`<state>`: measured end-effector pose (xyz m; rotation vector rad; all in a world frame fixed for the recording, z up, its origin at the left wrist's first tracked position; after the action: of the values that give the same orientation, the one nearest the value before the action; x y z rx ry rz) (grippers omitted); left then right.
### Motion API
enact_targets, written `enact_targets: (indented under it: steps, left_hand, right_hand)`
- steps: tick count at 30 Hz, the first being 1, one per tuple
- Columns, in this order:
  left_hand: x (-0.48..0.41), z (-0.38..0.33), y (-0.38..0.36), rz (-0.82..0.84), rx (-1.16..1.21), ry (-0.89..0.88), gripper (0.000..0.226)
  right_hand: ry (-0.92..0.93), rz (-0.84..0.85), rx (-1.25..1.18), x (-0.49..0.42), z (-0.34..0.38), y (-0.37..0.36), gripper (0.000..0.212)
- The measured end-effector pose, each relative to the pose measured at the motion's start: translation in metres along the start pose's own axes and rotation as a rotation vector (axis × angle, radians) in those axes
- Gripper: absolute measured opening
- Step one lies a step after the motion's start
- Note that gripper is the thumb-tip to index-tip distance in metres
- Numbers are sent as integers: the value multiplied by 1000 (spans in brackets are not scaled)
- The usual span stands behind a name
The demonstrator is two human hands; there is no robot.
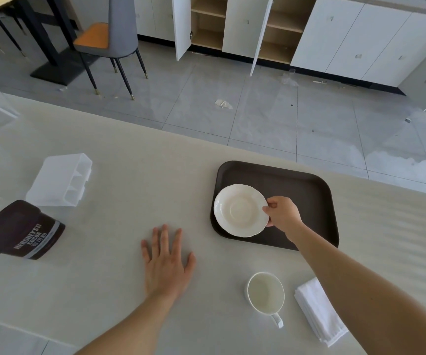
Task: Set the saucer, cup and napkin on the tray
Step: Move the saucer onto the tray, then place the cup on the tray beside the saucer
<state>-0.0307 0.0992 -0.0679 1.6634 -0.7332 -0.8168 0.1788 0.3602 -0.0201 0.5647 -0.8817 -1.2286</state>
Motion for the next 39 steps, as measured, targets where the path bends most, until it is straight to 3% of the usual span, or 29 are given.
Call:
enact_targets:
  steps: [3, 7, 12, 17, 23, 29, 39]
  left_hand:
    - [0, 0, 0, -11, 19, 1, 70]
    - [0, 0, -1, -10, 0, -1, 71]
    - [0, 1, -3, 5, -2, 11, 70]
    - [0, 1, -4, -13, 14, 8, 70]
    - [-1, 3, -5, -41, 22, 8, 69]
    - [-1, 3, -7, -51, 27, 9, 69]
    - [0, 4, -8, -54, 12, 0, 69]
  right_hand:
    - [-21, -44, -97, 19, -12, 16, 30]
    - [-3, -19, -192, 82, -49, 38, 19]
    - [32, 80, -94, 167, -92, 44, 7]
    - [71, 128, 66, 213, -98, 40, 37]
    - [79, 88, 43, 223, -95, 35, 38]
    - [201, -12, 86, 221, -88, 34, 10]
    - [382, -255, 94, 162, -59, 78, 7]
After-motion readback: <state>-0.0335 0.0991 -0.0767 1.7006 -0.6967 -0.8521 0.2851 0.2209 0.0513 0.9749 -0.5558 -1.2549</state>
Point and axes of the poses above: each hand's wrist, its own x-axis away from the middle knuckle, its own y-axis out of the back of the hand, z = x × y, the point moved 5 cm from there along -x, towards the middle knuckle, and after that the axes turned 10 degrees about -z, right-handed, at the moved point
